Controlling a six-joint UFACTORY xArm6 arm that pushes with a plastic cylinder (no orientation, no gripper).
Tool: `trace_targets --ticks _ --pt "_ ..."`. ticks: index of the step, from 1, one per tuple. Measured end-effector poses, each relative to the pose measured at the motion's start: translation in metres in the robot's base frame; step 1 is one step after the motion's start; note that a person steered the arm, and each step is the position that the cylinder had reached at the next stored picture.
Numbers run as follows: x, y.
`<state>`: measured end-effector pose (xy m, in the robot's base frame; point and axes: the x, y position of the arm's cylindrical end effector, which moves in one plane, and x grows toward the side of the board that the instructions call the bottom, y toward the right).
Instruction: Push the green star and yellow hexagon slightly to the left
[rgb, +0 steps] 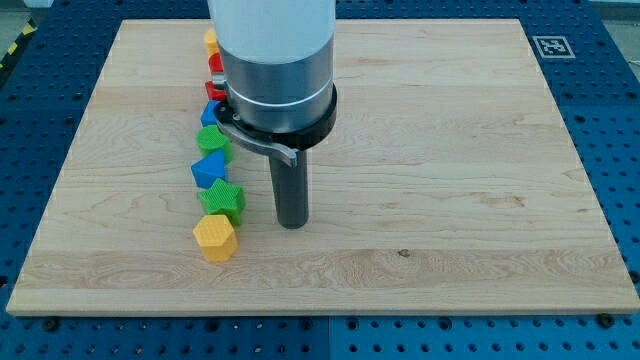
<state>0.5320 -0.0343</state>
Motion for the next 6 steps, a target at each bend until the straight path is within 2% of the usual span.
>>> trace_targets --ticks 6 --pt "-0.005 -0.055"
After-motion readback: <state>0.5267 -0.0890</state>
